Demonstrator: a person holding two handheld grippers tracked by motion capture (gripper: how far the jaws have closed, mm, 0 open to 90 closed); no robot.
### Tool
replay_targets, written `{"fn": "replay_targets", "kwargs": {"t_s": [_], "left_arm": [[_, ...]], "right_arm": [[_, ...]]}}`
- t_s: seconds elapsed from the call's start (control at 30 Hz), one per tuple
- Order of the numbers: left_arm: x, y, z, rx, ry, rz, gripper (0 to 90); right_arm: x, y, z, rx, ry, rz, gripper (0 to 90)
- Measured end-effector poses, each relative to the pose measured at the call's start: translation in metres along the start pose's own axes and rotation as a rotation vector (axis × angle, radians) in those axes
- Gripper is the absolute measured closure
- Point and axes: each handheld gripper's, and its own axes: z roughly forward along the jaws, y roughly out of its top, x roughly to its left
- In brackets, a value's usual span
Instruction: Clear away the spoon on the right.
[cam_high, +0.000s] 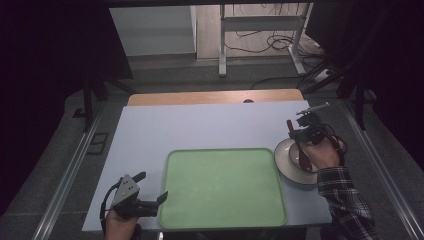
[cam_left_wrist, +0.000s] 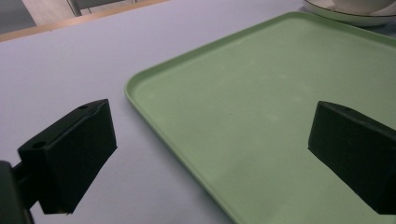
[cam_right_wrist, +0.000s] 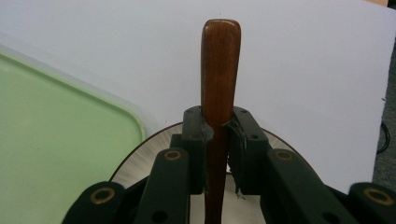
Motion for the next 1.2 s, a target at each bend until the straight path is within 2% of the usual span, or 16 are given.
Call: {"fn": "replay_targets", "kwargs": {"t_s": [0.6,1.2], "left_arm": [[0.000,0.000,-0.001,-0.004,0.005,0.003,1.0],[0.000,0.000,0.000,-0.003,0.006,0.004,1.0]], "right_arm": [[0.004,0.022,-0.031,0.047,-0.018,-0.039,77.8],[0.013,0.034,-0.046,0.131,0.020,-0.042,77.8]]}}
